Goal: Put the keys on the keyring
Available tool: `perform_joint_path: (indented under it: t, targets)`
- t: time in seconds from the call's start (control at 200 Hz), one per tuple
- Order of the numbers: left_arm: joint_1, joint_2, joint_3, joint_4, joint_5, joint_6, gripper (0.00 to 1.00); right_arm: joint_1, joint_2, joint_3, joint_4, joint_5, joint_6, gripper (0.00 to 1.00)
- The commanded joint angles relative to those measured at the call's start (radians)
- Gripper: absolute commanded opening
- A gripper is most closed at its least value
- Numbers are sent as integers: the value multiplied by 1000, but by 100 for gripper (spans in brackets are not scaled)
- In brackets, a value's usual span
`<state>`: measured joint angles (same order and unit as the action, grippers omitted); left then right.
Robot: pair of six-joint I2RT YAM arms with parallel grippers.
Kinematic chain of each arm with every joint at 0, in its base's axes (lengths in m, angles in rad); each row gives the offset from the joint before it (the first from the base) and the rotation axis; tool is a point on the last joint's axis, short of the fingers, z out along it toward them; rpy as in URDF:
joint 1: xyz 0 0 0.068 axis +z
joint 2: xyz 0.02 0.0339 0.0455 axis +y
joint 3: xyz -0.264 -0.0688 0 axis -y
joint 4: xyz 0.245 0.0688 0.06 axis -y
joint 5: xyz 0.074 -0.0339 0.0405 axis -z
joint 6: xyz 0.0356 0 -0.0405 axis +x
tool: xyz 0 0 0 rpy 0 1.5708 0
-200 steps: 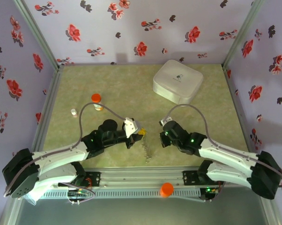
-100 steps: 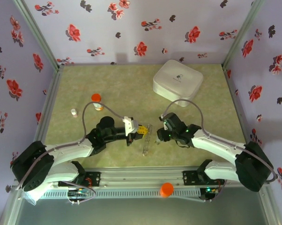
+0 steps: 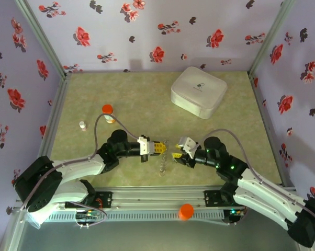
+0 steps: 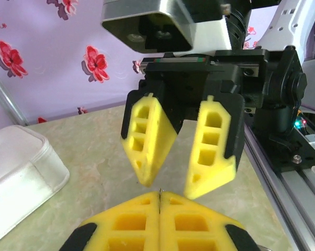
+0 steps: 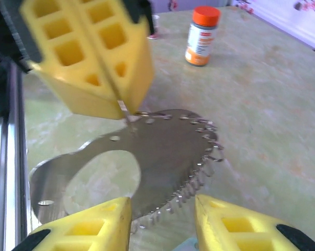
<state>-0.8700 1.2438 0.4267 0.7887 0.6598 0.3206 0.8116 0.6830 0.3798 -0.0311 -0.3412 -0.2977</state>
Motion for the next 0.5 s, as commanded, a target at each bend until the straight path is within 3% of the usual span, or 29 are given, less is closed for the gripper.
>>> perform_joint_path:
  t: [0.0,0.495]
  targets:
    - [8,-23,9,29,31,54,0,31,43,31,86,-41,-123,34]
    - [6,-12,16,30,64,66,0,46,90,41,197,-65,-112,22]
